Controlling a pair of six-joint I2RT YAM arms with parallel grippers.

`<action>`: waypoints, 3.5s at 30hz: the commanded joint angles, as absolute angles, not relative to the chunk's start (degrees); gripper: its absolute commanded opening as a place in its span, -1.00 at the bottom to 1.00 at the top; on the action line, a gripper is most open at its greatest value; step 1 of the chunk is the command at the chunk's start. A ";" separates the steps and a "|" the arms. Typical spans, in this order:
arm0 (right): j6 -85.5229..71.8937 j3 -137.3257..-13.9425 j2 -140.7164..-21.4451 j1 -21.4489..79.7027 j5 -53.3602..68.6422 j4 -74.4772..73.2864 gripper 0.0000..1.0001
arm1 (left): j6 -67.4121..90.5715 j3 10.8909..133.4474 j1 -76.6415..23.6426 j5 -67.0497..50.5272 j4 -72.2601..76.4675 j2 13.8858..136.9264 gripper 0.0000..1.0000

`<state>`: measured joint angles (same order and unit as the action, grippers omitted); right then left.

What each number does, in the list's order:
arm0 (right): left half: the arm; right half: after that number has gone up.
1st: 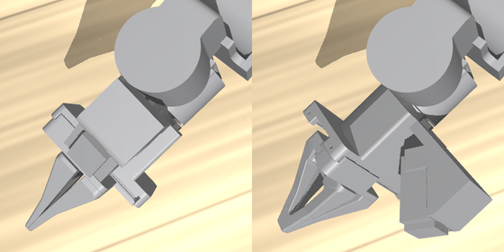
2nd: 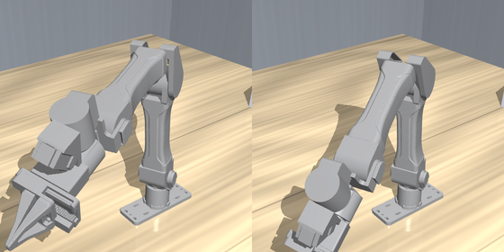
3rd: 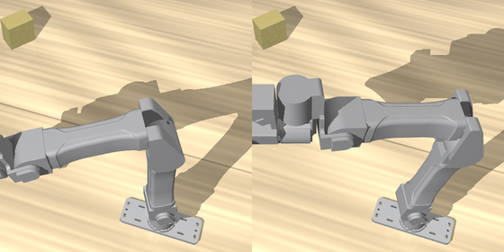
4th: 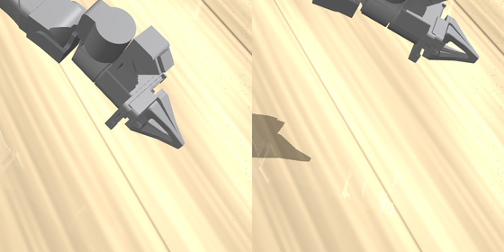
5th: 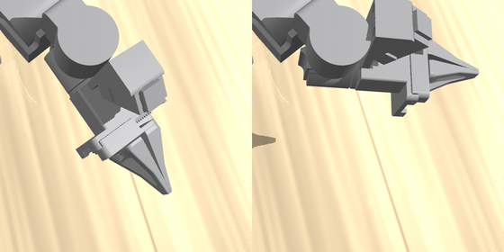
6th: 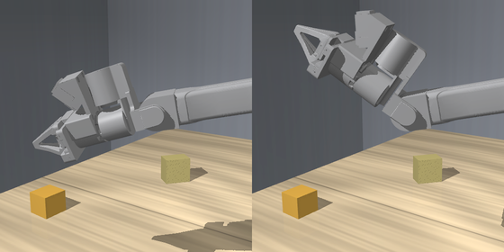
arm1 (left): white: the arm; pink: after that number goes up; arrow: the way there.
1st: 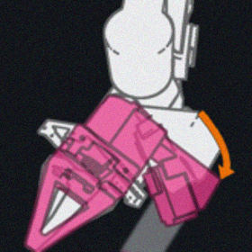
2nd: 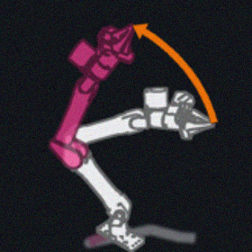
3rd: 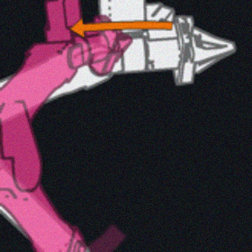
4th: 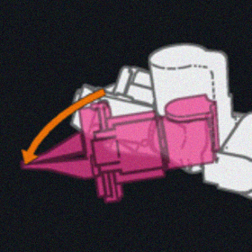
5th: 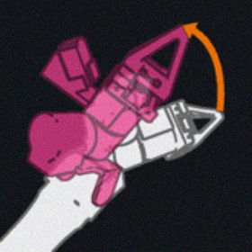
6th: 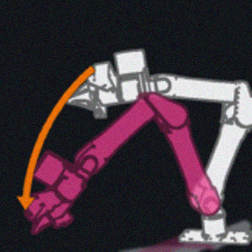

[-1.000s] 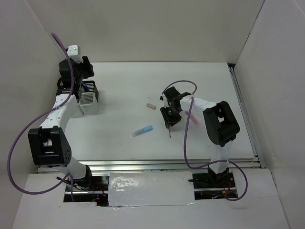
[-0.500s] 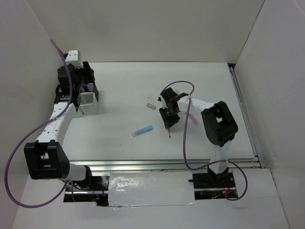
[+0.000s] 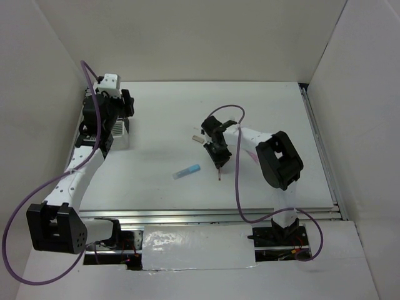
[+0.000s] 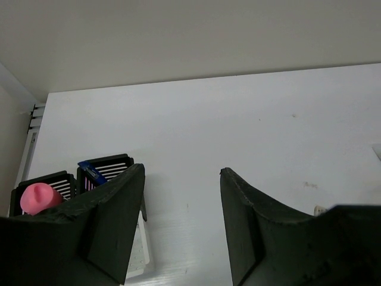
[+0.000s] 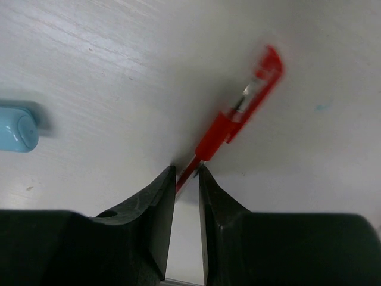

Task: Sort the stationery into containers
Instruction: Pick up the pen from the center of the board, then place the pen in the storage box.

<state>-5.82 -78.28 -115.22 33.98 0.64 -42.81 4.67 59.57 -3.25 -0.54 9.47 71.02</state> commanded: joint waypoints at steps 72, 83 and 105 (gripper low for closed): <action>0.18 -90.53 -89.83 35.16 19.42 -36.91 0.41 | 33.77 63.97 -7.92 -29.82 8.29 77.96 -1.00; -3.25 -81.13 -87.89 24.62 23.03 -34.90 0.35 | 1.59 72.59 1.82 5.45 8.34 84.45 -1.00; -2.46 -81.81 -91.31 18.37 15.48 -37.52 0.32 | 3.60 77.35 7.47 3.69 12.74 98.70 -0.54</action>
<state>-2.52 -78.41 -89.54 18.76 19.38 -37.32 1.58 78.08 6.63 4.97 8.60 98.30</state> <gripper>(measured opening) 0.669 0.230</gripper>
